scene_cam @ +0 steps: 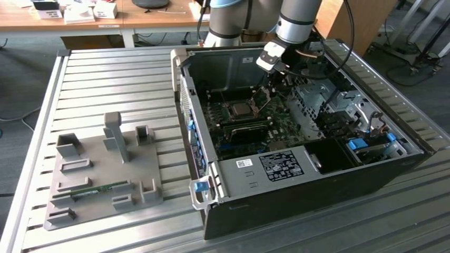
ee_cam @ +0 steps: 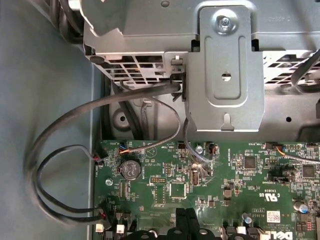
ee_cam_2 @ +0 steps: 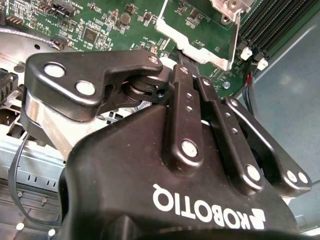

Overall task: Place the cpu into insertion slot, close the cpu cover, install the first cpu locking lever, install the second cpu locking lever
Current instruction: 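Close the cpu cover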

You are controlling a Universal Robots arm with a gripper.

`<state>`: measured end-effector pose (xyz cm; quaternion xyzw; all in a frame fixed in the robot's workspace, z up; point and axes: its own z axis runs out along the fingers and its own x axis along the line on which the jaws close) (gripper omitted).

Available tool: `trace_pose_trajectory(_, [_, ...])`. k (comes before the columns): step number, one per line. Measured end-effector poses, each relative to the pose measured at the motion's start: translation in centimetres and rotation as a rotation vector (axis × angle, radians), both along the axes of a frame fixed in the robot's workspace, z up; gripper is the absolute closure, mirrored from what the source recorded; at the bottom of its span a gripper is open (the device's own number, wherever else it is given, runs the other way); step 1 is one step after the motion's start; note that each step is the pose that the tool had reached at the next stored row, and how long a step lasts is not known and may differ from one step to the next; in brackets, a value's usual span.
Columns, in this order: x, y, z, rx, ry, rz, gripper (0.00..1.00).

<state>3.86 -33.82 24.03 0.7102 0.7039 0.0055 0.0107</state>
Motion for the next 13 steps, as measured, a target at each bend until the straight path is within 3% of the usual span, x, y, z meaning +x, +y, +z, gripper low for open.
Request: trace_pose_trajectory(13, [-1.8, 0.0, -0.21, -0.0001, 0.0, 0.0, 0.89])
